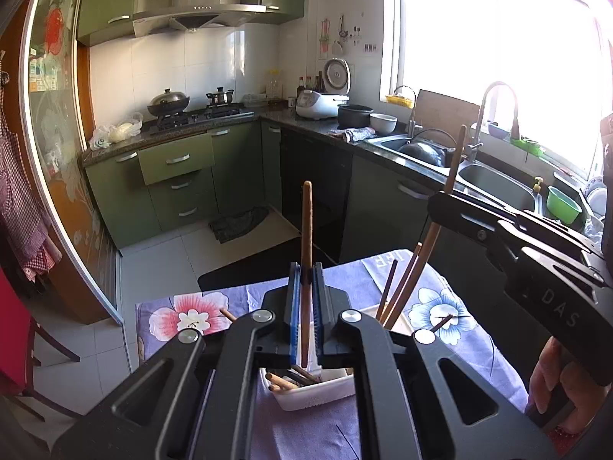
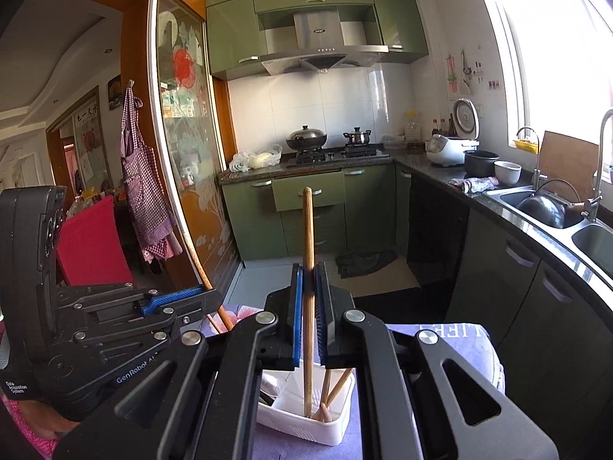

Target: Organize utensils

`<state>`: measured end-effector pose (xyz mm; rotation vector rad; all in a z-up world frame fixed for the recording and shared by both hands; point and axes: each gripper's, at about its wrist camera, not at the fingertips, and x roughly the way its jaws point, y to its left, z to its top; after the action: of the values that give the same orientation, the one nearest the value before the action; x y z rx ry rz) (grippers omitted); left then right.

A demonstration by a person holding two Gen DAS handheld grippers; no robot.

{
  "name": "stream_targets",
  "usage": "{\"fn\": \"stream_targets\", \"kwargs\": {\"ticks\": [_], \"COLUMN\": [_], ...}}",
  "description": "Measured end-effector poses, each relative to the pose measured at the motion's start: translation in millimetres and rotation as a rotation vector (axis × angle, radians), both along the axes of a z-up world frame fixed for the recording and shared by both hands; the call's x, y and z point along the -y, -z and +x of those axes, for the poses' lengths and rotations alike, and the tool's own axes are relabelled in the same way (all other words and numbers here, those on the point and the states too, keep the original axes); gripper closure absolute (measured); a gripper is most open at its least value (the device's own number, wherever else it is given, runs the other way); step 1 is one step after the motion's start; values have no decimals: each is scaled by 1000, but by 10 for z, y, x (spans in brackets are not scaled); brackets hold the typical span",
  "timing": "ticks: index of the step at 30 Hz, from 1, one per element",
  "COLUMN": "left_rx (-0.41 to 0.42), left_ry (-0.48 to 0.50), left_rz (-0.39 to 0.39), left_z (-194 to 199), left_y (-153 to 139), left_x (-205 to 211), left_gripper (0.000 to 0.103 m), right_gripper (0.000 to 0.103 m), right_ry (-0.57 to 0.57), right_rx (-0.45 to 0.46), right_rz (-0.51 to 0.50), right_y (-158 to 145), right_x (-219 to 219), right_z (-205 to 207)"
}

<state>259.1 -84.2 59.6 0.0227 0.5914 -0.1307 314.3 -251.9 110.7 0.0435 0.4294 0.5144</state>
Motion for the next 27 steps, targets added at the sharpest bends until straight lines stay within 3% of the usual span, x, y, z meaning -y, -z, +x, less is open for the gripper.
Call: {"fn": "stream_targets", "kwargs": {"ticks": [3,5,8,13,16,18,21,24,27], "left_rx": [-27,-31,-18,27,84,139,238,302,304], "left_ry": [2,-2,-9,-11,-26,-36,-71,-108,-135], "left_rz": [-8,-12,0,-11,-25,-27,-6,20,10], "left_z": [-10,-21,-79,-266,-471,-673,-1064,-1444,-1766], "left_y": [156,218,241,119,-44,-180,-333,-361,-233], "left_x": [-11,-25,-5,-37,-88,-117,-163,-181,-221], "left_gripper": [90,72,64,54,40,31,12,7,7], "right_gripper": [96,96,91,90,89,76,65,51,39], "right_ry": [-10,-16,-18,-19,-21,-10,20,61,98], "right_rx": [-34,-51,-60,-39,-9,14,63,89,87], "right_rz": [-21,-27,-37,-25,-5,2,8,5,-8], "right_y": [160,251,328,295,203,147,105,205,413], "right_x": [-76,-100,-117,-61,35,123,313,500,661], "right_z": [66,67,67,-108,-326,-497,-864,-1258,-1649]}}
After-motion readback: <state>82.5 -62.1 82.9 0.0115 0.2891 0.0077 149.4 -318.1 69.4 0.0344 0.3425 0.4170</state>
